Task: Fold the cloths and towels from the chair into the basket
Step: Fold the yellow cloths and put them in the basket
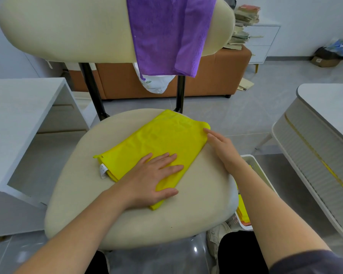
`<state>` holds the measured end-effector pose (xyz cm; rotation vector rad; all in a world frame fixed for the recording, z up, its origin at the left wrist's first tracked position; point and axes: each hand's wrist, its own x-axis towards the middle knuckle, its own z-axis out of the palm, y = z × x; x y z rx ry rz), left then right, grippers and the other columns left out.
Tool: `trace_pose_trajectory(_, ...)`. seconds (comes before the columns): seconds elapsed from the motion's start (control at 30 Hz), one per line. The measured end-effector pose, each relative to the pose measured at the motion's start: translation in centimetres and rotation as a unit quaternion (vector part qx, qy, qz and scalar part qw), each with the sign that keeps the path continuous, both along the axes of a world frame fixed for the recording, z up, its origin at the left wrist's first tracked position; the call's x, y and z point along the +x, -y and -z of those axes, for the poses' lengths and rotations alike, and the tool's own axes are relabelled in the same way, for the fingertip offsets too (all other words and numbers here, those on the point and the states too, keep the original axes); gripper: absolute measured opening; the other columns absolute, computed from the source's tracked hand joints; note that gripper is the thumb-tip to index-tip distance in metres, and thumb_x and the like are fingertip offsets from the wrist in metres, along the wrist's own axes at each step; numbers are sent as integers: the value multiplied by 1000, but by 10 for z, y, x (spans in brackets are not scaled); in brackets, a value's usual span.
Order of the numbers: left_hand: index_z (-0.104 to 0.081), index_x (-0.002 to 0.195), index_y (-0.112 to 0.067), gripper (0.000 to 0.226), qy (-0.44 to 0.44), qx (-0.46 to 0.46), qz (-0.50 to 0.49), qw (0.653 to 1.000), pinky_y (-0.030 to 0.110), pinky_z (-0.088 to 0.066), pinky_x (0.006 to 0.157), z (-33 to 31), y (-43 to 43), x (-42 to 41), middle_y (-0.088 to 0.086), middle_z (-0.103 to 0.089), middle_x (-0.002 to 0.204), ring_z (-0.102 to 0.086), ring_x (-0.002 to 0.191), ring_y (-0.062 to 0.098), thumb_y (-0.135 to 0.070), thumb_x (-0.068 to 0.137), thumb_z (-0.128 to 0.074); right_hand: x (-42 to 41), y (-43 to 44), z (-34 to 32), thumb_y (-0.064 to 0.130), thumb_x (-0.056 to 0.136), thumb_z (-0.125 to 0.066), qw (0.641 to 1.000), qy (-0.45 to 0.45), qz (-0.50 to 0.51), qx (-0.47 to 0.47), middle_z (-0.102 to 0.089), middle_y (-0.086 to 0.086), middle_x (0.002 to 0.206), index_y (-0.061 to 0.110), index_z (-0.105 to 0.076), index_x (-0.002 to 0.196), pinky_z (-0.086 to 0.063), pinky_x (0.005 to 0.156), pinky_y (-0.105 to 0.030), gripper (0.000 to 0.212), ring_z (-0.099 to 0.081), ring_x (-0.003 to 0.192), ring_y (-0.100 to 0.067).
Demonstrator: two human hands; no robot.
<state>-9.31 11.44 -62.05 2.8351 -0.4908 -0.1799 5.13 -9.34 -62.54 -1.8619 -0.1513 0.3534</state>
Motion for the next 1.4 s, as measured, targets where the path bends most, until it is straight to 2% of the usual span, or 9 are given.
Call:
trace_pose_trajectory(0.1,-13,144,-50,78,6,-3,-2,1000,31,4,115,2,-1,1,-18,-1,157,5,143,-1,-83,74,-5,2,2,1,22,97,-48,999,-19,14,38,-51,0,137,25,-57,128,-32,112,-37,32,-45,127,-14)
trace_pose_trajectory(0.3,-9,143,-51,76,-2,11,4,1000,32,7,115,3,-1,2,-19,4,156,9,142,-1,-82,74,-8,5,4,3,22,95,-53,994,-63,35,77,-53,-3,137,23,-55,131,-35,111,-42,36,-49,126,-19)
trace_pose_trajectory(0.47,-10,144,-50,76,-6,10,4,1000,31,8,115,2,0,2,-19,4,156,9,142,-2,-80,74,-11,6,3,4,17,94,-54,993,-67,48,83,-40,2,147,22,-38,144,-30,113,-35,52,-38,134,-15)
trace_pose_trajectory(0.6,-12,145,-48,78,-4,8,6,1000,31,8,115,2,0,1,-17,2,157,8,142,0,-80,74,-12,7,3,5,15,94,-52,994,-68,47,77,-30,7,152,25,-30,147,-28,103,-27,59,-30,138,-14)
trace_pose_trajectory(0.8,-10,146,-46,79,-2,5,7,1000,33,8,115,2,-1,1,-16,2,157,8,143,0,-81,75,-4,6,1,1,12,93,-49,997,-48,41,47,-26,3,154,32,-28,147,-25,103,-27,61,-25,141,-16)
trace_pose_trajectory(0.93,-8,147,-42,84,4,-7,-6,1000,33,7,116,3,0,0,-15,-1,157,6,143,0,-80,74,10,4,-3,-1,12,96,-43,999,-29,16,-2,-31,-1,152,25,-33,146,-26,107,-28,53,-30,138,-17)
trace_pose_trajectory(1.13,-9,148,-41,85,3,6,-3,1000,33,8,116,4,0,0,-15,2,157,8,143,0,-80,74,6,6,-4,-2,13,97,-43,998,-51,18,-11,-31,0,152,19,-37,145,-24,112,-30,49,-31,138,-16)
trace_pose_trajectory(1.4,-10,148,-40,82,1,14,-2,1000,33,9,116,4,0,-1,-15,3,157,9,142,-1,-77,76,-4,5,-3,1,14,96,-44,999,-45,25,-14,-26,0,155,21,-22,150,-25,109,-30,59,-27,140,-19)
